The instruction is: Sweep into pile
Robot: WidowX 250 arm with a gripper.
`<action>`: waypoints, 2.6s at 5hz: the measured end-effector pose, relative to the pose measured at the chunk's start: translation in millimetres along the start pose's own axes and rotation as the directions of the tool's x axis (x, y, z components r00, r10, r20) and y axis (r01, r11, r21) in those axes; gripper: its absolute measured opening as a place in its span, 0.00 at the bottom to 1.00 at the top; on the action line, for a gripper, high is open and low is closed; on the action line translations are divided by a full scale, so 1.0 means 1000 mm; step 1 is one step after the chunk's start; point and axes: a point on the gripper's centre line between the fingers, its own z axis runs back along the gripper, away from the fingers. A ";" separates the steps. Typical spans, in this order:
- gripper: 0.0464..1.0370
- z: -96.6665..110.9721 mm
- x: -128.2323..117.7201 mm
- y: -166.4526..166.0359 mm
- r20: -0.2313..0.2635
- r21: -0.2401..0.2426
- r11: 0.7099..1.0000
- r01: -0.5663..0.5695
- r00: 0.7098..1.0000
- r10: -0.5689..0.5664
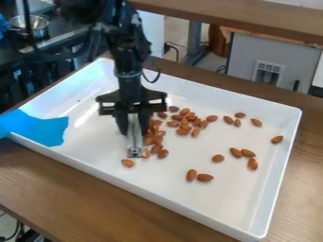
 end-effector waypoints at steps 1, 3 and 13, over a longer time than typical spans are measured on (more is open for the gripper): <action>0.34 -0.002 -0.002 -0.035 -0.023 -0.021 1.000 -0.015 1.000 0.014; 0.34 -0.007 -0.008 -0.094 -0.031 -0.036 0.999 -0.027 0.999 0.026; 0.34 0.056 0.026 0.062 0.003 -0.031 0.997 0.075 0.997 -0.075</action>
